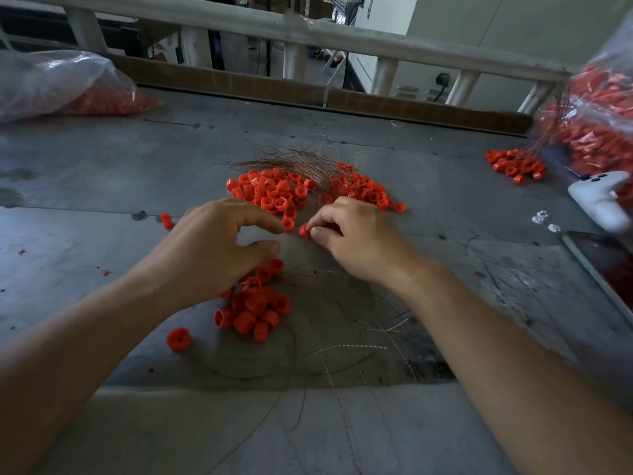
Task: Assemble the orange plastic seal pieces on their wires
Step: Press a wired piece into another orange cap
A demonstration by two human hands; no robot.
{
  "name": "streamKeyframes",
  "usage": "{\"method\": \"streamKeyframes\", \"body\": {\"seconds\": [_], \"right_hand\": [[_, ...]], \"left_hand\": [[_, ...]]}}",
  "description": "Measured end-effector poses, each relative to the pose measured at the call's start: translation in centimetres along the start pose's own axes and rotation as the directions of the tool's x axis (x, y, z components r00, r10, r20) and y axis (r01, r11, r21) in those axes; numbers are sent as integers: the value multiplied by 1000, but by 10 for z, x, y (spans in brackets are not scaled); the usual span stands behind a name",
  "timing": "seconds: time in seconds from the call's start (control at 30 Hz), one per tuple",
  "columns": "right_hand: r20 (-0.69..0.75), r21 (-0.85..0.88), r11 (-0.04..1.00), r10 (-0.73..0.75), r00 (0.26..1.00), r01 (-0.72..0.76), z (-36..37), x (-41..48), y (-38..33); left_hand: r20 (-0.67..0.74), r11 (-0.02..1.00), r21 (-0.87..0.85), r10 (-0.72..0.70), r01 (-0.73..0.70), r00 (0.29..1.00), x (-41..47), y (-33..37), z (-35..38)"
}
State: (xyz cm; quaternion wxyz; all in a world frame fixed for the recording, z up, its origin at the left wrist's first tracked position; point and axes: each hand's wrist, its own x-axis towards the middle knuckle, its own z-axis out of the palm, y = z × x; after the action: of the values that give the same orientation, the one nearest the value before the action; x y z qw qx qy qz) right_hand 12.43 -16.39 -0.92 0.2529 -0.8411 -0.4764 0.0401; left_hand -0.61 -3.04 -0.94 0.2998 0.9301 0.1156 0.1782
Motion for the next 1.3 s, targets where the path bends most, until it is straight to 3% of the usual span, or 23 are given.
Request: {"method": "streamKeyframes", "body": {"seconds": [0.2, 0.37, 0.73, 0.83, 0.97, 1.03, 1.17, 1.3], "right_hand": [[-68, 20, 1000, -6, 998, 7, 0, 0, 0], [30, -58, 998, -25, 999, 27, 4, 0, -1], [-32, -53, 998, -44, 999, 42, 3, 1, 2], [-50, 62, 998, -11, 999, 14, 0, 1, 1], [-91, 458, 888, 13, 996, 31, -16, -6, -6], [-112, 561, 823, -26, 993, 84, -21, -11, -11], [-121, 645, 751, -81, 989, 140, -22, -20, -23], [-134, 590, 790, -109, 985, 168, -18, -24, -28]], "left_hand": [[0, 1000, -17, 10, -10, 1000, 0, 1, 1], [8, 999, -32, 24, -23, 1000, -1, 2, 0], [14, 997, -54, 48, -47, 999, -2, 3, 1], [1, 997, -75, 32, -32, 999, -2, 3, 1], [-90, 955, -297, -35, 7, 995, 0, 4, 0], [-73, 884, -467, -73, 30, 995, 0, 6, -3], [-23, 747, -664, -63, 32, 998, -2, 13, -7], [42, 662, -747, -45, 61, 998, -4, 20, -8]]}}
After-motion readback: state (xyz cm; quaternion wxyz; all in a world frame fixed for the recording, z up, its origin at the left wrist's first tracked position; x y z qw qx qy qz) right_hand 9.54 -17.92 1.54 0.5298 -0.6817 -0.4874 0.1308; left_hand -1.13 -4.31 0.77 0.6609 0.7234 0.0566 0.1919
